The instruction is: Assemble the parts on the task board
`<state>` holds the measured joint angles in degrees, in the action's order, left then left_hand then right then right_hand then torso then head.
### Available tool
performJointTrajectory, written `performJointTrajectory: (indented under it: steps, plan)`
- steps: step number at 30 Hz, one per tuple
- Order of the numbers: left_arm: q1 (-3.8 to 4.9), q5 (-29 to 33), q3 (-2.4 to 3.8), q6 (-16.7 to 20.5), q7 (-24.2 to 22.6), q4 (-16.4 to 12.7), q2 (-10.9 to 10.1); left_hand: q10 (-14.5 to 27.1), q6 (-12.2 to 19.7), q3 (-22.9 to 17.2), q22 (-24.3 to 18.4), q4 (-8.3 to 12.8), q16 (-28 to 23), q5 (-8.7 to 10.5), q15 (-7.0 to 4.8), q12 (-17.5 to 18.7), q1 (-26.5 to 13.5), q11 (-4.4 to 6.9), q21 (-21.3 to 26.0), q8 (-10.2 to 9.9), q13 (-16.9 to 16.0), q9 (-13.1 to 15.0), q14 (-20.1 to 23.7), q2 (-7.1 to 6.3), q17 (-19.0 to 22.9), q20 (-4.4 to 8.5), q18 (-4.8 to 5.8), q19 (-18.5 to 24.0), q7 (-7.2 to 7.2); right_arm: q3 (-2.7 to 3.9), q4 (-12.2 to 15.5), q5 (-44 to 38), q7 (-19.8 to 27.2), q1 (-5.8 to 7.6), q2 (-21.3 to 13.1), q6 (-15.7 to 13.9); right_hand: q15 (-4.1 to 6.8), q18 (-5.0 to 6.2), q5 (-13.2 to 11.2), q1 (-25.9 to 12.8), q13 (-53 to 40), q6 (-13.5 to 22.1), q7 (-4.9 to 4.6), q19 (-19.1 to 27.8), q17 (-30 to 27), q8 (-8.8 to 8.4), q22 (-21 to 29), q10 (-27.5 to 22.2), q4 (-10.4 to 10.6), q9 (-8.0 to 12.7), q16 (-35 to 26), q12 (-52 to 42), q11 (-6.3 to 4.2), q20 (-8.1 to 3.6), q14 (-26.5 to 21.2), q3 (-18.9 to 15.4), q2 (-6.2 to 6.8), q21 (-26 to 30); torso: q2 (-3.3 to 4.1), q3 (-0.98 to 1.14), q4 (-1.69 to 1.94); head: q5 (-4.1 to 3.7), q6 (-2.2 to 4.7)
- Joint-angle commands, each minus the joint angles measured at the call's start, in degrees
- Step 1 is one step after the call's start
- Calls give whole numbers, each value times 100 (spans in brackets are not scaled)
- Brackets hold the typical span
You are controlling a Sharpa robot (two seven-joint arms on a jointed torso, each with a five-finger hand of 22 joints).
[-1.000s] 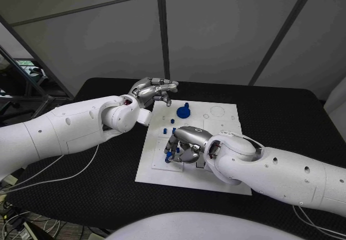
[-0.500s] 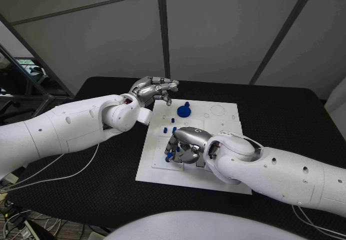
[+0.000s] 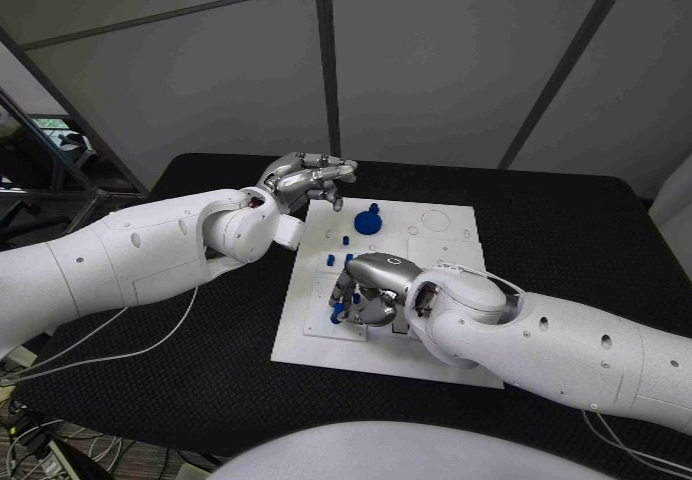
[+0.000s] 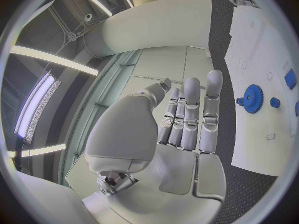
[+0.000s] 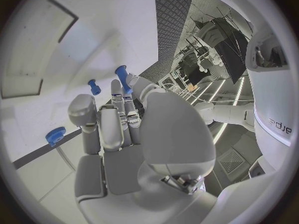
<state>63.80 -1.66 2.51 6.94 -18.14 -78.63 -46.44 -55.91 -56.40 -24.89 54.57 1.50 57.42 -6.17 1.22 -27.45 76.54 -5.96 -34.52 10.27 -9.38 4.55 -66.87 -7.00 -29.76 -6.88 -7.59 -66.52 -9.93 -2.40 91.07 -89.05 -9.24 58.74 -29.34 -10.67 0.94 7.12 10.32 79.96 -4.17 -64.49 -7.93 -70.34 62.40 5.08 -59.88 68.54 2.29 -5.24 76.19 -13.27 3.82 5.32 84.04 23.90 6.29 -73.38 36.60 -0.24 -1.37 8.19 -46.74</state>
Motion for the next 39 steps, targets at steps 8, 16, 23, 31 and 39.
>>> performJointTrajectory:
  steps: [8,16,23,31,39]
  plan:
    - [10,-15,5,-71,3,-14,-12,52,59,53,-16,-10,15,21,15,-15,7,8,51,7,9,-7,39,54,22,-4,-290,17,5,-7,21,-29,104,-5,-19,-5,-42,-63,249,-299,-17,716,-13,36,-12,-165,7,-113,104,160,-13,48,0,49,109,-179,246,38,-6,2,-3,10,-11]
    - [9,-15,5,-83,11,-8,-9,54,61,59,-18,-15,16,22,16,-16,1,6,53,8,9,-7,40,54,24,-5,-290,16,3,-7,87,27,227,-12,-89,-408,-3,-73,293,-285,-37,1191,1,-6,-29,-164,-41,-109,103,162,-19,27,-38,17,105,-232,271,12,-8,5,-5,13,-11]
    - [7,-15,5,-91,12,2,-12,54,61,59,-18,-15,16,22,16,-16,1,6,53,8,9,-7,40,54,24,-5,-290,16,3,-5,268,194,451,-19,-276,-979,3,-81,276,-303,-49,1301,2,-36,-46,-160,-75,-86,108,157,-26,6,-46,10,105,-288,307,-9,-10,8,-10,15,3]
    - [3,-15,4,-89,19,21,-32,54,61,59,-18,-15,16,22,16,-16,1,6,53,8,9,-7,40,54,24,-5,-290,16,3,7,819,712,689,-2,-951,-1298,-10,-84,382,-243,-104,1021,-18,-46,-86,-26,-77,51,89,95,-45,-89,-19,9,99,-294,264,-10,-29,-7,-14,-38,41]
    - [-17,-15,0,-77,23,45,-76,54,61,59,-18,-15,16,22,16,-16,1,6,53,8,9,-7,40,54,24,-5,-290,16,3,154,1432,1888,299,65,-2001,-1616,37,-117,399,-423,-534,720,-20,-198,-1,198,-268,605,207,37,15,-735,-82,-5,127,-586,323,-125,-76,7,-58,-199,116]
